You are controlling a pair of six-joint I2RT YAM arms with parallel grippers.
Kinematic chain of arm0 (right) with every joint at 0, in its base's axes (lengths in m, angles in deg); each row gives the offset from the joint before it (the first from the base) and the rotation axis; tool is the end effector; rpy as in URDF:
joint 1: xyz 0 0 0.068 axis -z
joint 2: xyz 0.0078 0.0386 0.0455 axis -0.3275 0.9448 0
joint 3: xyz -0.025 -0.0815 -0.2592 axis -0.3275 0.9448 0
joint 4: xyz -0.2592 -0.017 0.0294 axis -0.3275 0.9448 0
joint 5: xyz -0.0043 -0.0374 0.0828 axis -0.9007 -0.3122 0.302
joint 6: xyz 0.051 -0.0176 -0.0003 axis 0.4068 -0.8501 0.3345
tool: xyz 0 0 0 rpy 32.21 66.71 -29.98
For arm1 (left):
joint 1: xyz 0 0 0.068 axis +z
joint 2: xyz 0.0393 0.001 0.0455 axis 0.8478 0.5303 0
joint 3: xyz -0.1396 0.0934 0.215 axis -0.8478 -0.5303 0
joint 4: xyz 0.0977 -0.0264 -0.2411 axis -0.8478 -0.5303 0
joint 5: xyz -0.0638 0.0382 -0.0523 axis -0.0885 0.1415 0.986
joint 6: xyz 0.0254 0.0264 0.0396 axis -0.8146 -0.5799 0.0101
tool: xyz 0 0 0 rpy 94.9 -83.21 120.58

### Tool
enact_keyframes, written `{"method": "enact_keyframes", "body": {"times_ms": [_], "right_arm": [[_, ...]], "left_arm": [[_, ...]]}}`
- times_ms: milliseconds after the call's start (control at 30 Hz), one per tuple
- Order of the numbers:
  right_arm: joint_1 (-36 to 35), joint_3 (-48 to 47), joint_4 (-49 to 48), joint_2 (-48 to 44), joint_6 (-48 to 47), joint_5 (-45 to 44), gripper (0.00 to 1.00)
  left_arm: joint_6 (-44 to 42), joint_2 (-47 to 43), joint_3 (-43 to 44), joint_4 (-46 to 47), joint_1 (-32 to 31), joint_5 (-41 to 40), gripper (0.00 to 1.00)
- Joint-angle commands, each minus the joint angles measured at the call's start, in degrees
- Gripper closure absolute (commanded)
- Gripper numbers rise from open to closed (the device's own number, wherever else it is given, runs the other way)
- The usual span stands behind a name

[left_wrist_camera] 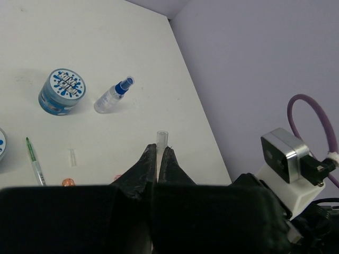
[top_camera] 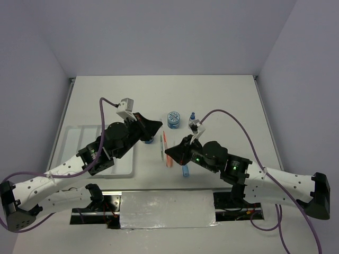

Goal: Sort the stationery into containers
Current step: Close the pen cap on the pen.

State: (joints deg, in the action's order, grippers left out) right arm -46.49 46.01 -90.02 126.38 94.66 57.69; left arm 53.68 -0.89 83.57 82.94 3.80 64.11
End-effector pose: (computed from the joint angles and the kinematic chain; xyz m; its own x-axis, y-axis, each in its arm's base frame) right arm 0.0894 0.1797 0.2930 -0.5359 0.2206 -0.8149 -0.6097 0.5665 0.5543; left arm 0.1383 -0.1683 0.3711 -0.4277 -0.6324 -0.6459 0.3087 0.5694 -0.7619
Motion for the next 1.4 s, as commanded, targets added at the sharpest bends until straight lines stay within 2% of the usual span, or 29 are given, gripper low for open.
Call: {"method": "enact_keyframes", "body": {"times_ms": [0,967,1367], "right_arm": [[-0.40,-2.92,-2.90,0.44,-1.20,-1.50,1.00],[-0.40,-5.12,-1.32,1.93,-0.76,-2.99,1.00],[-0.32,-9.15,0.96,3.25,-0.15,-4.84,1.00]], "left_arm": [[-1.54,-0.63,-0.55,3.87,-0.23,1.06,1.00],[-1.81,-0.01,-2.40,6.07,-0.32,2.20,1.00],[-1.81,-0.45,-4.42,8.44,-0.32,4.04,1.00]]}}
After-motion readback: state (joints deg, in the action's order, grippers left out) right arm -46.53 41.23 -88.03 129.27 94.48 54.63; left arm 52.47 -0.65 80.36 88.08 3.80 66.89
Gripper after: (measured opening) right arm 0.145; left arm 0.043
